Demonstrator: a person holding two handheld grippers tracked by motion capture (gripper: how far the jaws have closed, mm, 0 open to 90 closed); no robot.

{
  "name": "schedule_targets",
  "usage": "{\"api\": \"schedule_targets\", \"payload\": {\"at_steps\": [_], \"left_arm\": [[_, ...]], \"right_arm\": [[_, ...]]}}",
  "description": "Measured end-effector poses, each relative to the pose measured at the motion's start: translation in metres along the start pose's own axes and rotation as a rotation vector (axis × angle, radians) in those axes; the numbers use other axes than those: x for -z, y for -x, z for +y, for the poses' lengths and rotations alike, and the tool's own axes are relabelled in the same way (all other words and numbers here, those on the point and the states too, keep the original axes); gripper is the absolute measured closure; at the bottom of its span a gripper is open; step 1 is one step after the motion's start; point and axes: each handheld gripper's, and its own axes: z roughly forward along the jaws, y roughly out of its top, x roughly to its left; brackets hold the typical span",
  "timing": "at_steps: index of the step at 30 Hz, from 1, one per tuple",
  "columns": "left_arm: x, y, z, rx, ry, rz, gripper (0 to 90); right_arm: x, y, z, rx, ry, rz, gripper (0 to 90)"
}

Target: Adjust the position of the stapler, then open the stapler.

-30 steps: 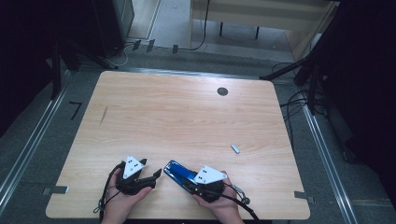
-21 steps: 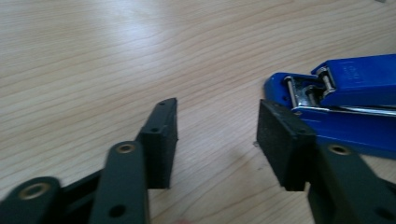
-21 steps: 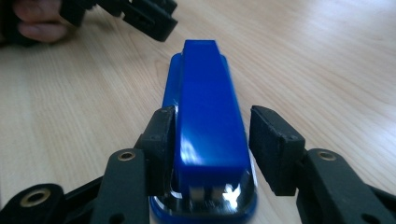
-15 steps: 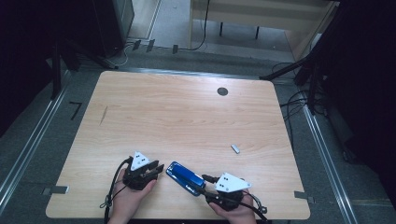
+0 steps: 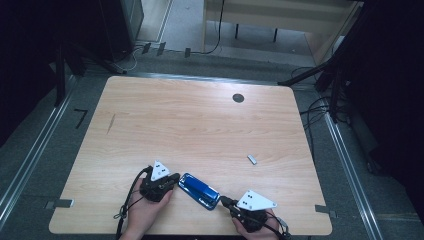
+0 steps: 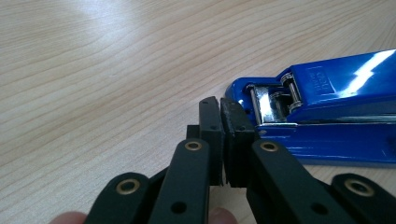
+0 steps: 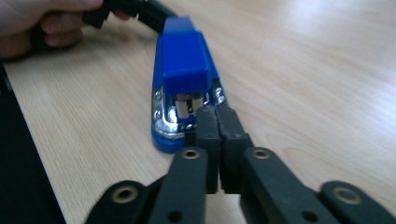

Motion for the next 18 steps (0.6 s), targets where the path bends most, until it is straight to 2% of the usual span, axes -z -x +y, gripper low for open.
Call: {"api": "schedule_targets", "payload": {"at_steps": [2,5,8,10,14,18], "left_arm": [[0.0002,0.0002,0.0001,-0.003,-0.003,0.001,90.0],[0.0002,-0.002,-0.0001,0.017,-0.002,-0.017,90.0],[0.0005,-0.0067,-0.0004,0.055,-0.003,-0.051,90.0],[0.0009,-0.0085,-0.0007,0.066,-0.006,-0.064,90.0],[0.0017,-0.0057,-0.0013,0.042,-0.006,-0.05,90.0],[0.0023,-0.0049,-0.0021,0.032,-0.006,-0.054,90.0]], "right_arm": [[-0.0026,-0.002,0.0011,0.003,0.004,0.005,90.0],[-0.0044,-0.0031,0.0043,-0.02,0.01,0.019,90.0],[-0.0044,-0.0021,0.0051,-0.037,0.008,0.026,90.0],[-0.0045,-0.0019,0.0052,-0.045,0.007,0.027,90.0],[-0.0039,-0.0026,0.0066,-0.054,0.003,0.023,90.0],[-0.0004,-0.005,0.0091,-0.049,0.033,0.027,90.0]]}}
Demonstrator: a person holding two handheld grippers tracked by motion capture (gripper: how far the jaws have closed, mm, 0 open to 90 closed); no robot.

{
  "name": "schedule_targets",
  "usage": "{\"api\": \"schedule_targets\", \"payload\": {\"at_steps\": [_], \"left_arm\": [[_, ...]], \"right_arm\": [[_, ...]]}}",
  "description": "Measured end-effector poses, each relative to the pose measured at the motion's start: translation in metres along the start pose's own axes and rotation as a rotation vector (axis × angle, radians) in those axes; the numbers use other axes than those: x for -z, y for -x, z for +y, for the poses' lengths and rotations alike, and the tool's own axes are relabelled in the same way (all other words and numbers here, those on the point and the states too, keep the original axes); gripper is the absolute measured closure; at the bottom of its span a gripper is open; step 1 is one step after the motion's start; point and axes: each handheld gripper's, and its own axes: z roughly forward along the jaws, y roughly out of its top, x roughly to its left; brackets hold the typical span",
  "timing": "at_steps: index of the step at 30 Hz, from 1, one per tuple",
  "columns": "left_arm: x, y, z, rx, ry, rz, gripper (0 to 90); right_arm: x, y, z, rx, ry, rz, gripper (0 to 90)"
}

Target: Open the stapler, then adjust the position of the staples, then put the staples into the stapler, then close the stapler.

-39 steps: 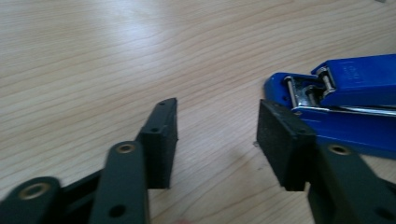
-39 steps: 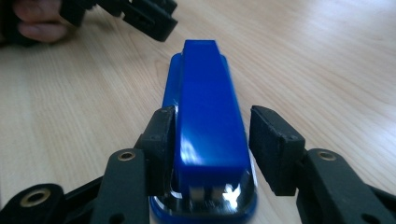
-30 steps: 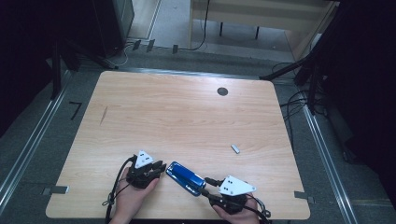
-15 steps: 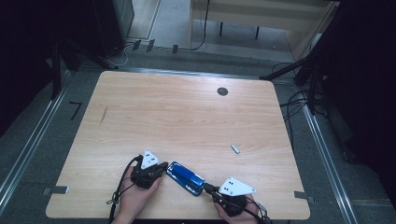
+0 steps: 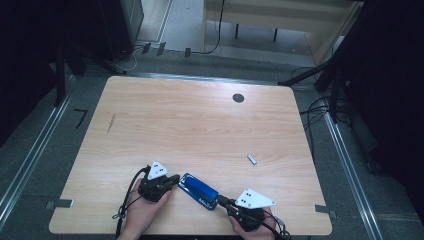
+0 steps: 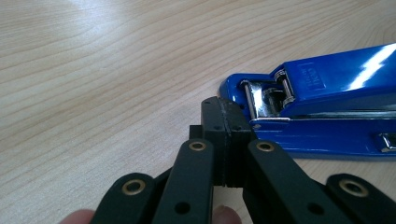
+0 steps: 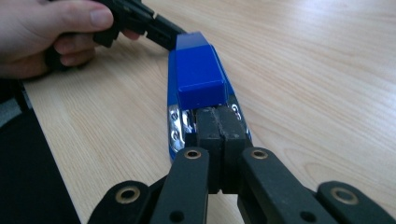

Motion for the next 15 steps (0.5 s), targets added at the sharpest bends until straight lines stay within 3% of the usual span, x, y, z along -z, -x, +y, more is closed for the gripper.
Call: {"api": "schedule_targets", "payload": {"at_steps": [15], "left_arm": [[0.003,0.001,-0.003,0.007,0.0,-0.011,90.0]], "right_arm": [[0.004,-0.006,0.017,0.011,0.051,-0.003,90.0]]}}
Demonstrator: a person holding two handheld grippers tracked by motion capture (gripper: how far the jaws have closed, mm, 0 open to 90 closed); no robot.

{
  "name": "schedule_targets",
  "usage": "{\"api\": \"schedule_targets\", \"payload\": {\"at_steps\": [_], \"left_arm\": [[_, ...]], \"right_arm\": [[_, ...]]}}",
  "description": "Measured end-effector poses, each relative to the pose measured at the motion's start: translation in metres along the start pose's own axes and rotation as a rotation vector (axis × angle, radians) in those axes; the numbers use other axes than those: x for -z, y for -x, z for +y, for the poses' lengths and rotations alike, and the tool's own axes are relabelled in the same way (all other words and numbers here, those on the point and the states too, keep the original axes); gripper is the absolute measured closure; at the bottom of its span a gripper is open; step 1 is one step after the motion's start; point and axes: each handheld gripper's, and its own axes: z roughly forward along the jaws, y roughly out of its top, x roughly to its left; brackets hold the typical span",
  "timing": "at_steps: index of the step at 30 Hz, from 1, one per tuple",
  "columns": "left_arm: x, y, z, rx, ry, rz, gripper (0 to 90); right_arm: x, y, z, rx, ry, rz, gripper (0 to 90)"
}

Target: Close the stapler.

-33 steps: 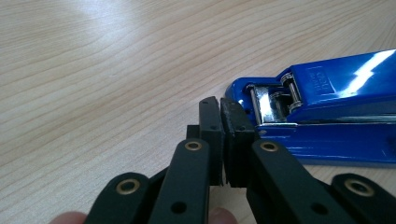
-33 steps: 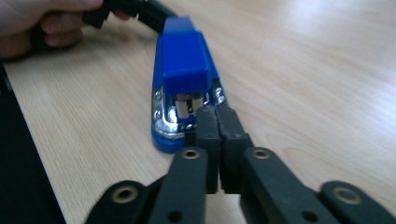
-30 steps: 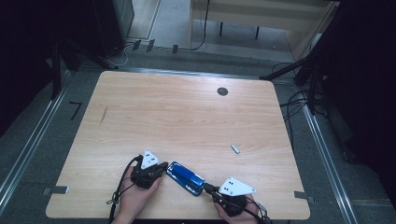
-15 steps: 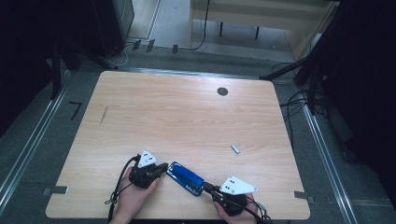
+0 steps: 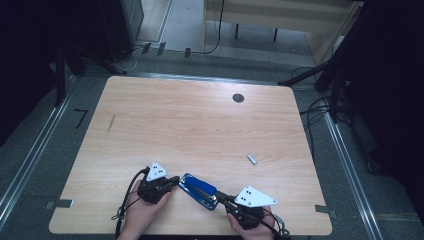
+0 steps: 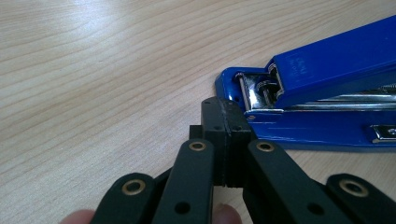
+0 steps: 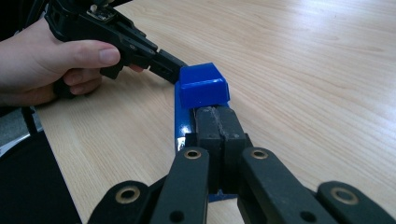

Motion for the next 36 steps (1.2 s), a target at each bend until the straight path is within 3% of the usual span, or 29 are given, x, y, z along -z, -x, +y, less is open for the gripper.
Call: {"api": "schedule_targets", "payload": {"at_steps": [36], "left_arm": [[0.0,0.005,-0.001,-0.025,0.005,0.033,90.0]], "right_arm": [[-0.006,-0.011,0.03,0.058,0.045,0.001,90.0]]}}
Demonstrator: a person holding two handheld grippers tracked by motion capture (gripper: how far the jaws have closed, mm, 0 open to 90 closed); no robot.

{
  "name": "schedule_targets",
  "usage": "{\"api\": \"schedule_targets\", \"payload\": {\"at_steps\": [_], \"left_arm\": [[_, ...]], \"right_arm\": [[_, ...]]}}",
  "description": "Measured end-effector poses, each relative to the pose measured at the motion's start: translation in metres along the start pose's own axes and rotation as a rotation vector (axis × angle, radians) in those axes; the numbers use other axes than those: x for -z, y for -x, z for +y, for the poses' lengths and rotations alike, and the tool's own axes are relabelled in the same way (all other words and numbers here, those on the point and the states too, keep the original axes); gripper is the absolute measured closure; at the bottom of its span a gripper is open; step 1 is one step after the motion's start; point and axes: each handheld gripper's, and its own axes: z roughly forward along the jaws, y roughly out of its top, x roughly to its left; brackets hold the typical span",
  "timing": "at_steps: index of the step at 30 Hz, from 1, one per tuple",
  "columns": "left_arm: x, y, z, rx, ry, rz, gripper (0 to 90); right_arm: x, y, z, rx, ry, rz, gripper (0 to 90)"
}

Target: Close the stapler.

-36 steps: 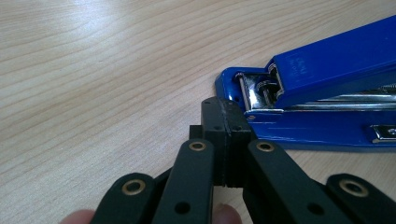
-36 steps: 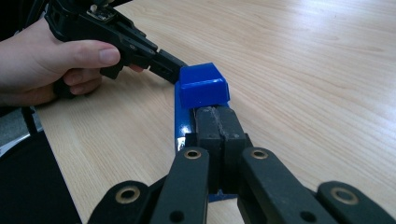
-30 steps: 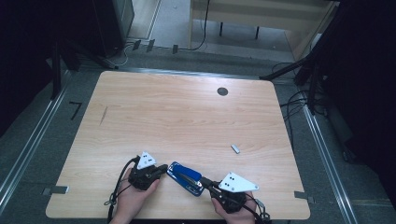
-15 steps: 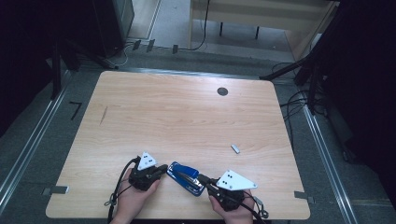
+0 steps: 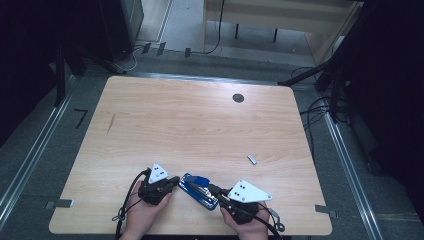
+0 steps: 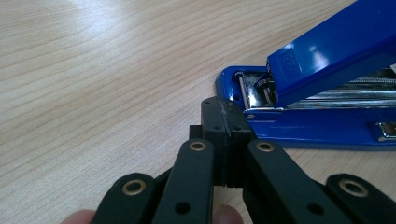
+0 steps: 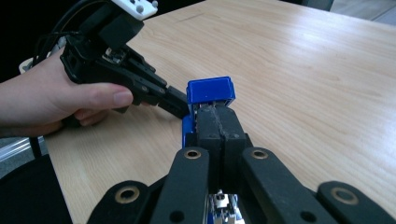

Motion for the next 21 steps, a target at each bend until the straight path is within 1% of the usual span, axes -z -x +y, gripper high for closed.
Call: {"api": "schedule_targets", "payload": {"at_steps": [7,11,15,21], "left_arm": [[0.0,-0.001,0.0,0.005,-0.001,0.0,90.0],[0.0,0.0,0.0,0.0,-0.001,0.005,90.0],[0.0,0.001,0.0,-0.002,-0.002,0.011,90.0],[0.0,0.0,0.0,-0.002,-0.002,0.008,90.0]], "right_arm": [[-0.004,-0.002,0.007,0.009,0.017,0.0,90.0],[-0.007,-0.004,0.011,0.016,0.026,0.003,90.0],[-0.007,-0.005,0.011,0.019,0.025,0.004,90.0],[-0.006,-0.004,0.01,0.013,0.024,0.002,90.0]]}}
